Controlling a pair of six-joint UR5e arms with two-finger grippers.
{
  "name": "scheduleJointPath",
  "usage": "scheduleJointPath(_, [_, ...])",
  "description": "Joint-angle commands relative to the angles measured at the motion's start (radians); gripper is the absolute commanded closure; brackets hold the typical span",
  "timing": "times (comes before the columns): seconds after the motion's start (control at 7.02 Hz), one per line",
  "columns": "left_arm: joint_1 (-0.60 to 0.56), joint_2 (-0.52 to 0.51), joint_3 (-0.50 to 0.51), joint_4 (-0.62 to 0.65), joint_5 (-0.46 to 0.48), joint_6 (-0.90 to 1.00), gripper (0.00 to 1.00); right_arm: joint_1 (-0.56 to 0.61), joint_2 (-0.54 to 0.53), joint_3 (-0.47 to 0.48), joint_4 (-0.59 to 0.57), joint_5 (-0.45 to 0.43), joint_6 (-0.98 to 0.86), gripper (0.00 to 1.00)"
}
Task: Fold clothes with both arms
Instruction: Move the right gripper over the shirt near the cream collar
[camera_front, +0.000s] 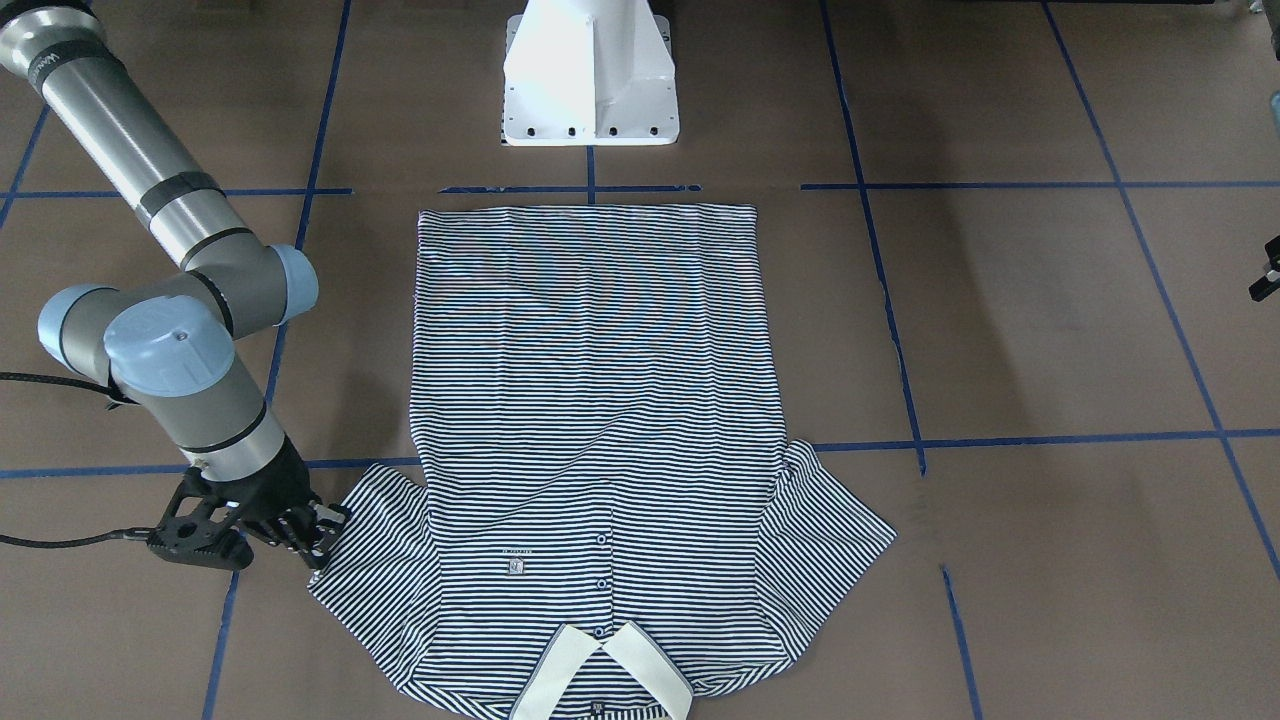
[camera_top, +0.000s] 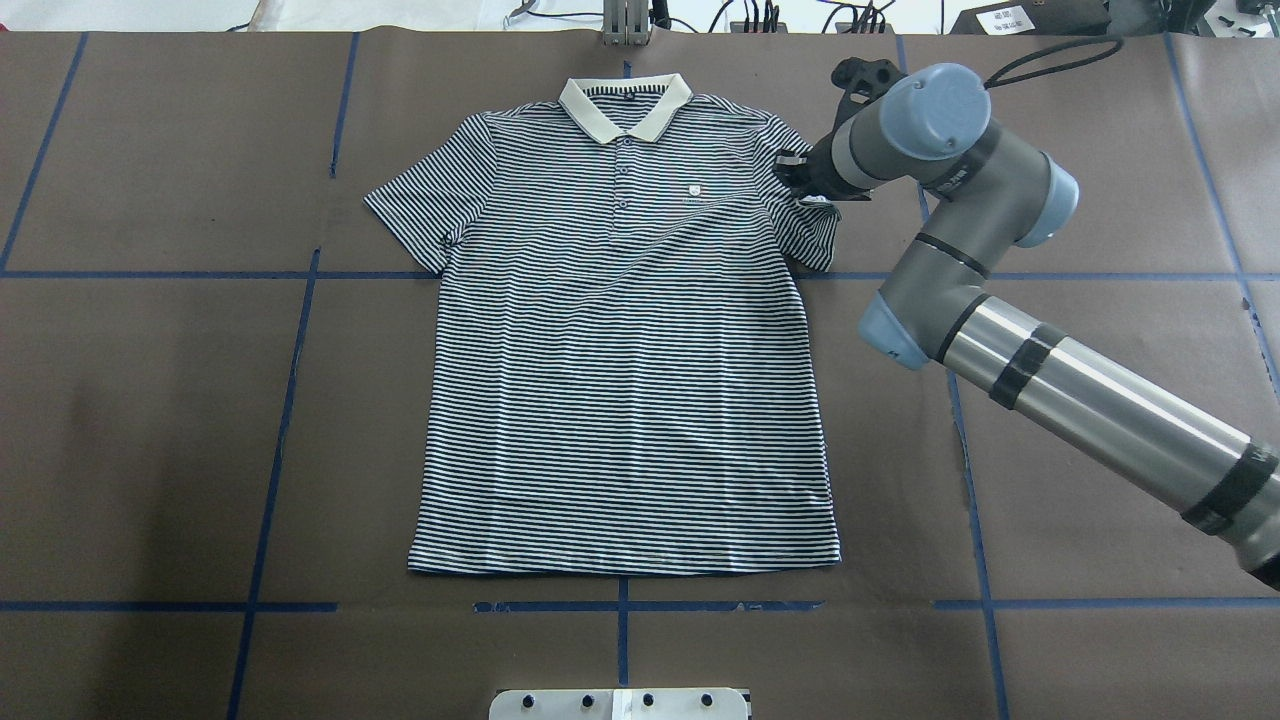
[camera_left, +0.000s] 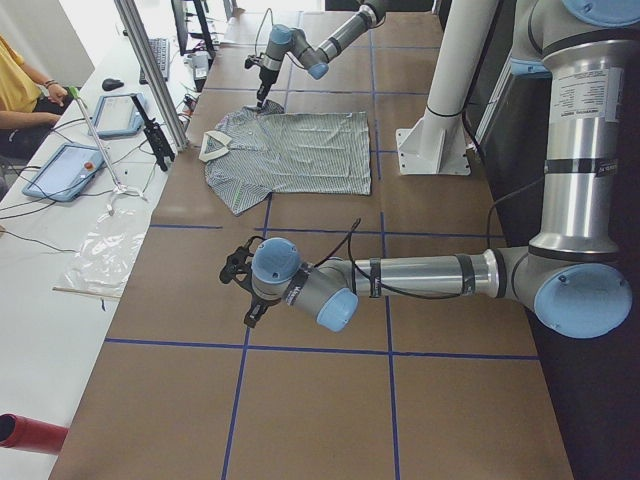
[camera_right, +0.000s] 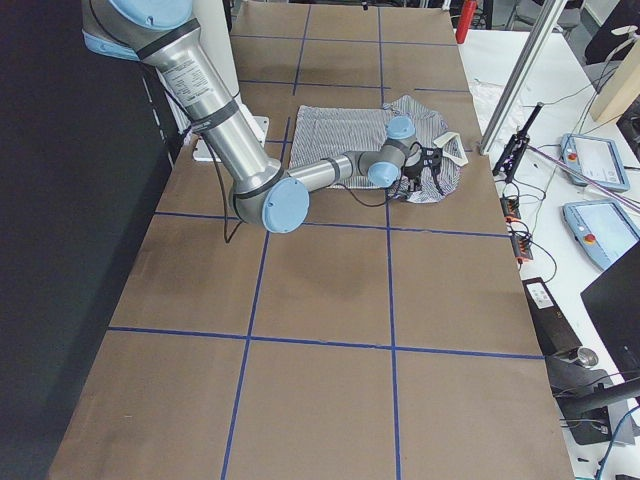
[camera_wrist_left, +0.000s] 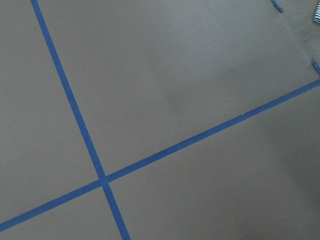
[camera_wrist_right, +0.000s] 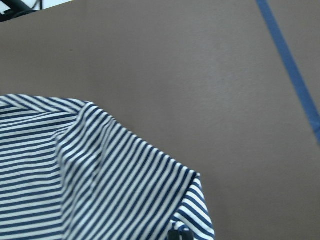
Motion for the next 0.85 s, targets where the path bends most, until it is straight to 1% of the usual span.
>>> scheduleJointPath(0.0, [0.0,0.001,-0.006,-0.007,0.0,0.0,0.0,-0.035,0.147,-0.103,-0.021,-0.007,0.079,1.0])
scheduleJointPath(0.14, [0.0,0.003,-0.001,-0.03,-0.023,-0.003,0.0,-0.035,0.222,-0.195,-0.019,-0.028,0.079,1.0])
scheduleJointPath(0.28, [0.0,0.003,-0.003,-0.033,-0.03,-0.002,0.0,-0.035,0.297,-0.281,-0.019,-0.068,0.081,1.0])
scheduleJointPath(0.43, [0.0,0.003,-0.003,-0.035,-0.042,-0.003,0.0,-0.035,0.332,-0.337,-0.019,-0.08,0.081,1.0])
scheduleJointPath(0.57, [0.0,0.001,-0.003,-0.035,-0.05,-0.002,0.0,-0.035,0.327,-0.34,-0.018,-0.094,0.081,0.99])
scheduleJointPath(0.71, [0.003,-0.006,-0.003,-0.056,-0.05,-0.008,0.0,-0.041,0.323,-0.334,-0.01,-0.096,0.079,0.01])
